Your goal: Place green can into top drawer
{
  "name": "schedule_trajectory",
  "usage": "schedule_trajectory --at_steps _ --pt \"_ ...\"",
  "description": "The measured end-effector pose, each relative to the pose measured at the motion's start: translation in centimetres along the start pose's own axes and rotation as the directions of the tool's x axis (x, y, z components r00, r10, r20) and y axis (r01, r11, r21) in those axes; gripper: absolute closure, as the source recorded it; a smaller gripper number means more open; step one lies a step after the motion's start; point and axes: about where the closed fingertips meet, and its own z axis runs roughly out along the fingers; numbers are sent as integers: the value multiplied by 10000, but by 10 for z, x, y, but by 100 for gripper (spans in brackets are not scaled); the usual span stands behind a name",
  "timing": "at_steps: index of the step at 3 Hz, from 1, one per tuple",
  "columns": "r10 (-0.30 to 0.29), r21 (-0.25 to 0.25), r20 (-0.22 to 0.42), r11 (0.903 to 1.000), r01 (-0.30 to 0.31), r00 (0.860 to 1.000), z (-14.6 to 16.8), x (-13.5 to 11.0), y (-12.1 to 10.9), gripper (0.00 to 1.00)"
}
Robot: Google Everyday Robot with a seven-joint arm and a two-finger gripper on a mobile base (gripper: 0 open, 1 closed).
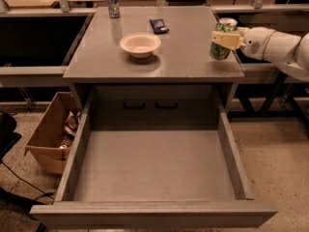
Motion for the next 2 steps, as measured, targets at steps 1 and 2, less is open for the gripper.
schedule_trajectory --at_steps 1,2 --pt "-427 -834 659 9954 481 9969 -23 -41 31 100" --pt "-625 -2447 411 9670 707 9972 -41 -52 102 100"
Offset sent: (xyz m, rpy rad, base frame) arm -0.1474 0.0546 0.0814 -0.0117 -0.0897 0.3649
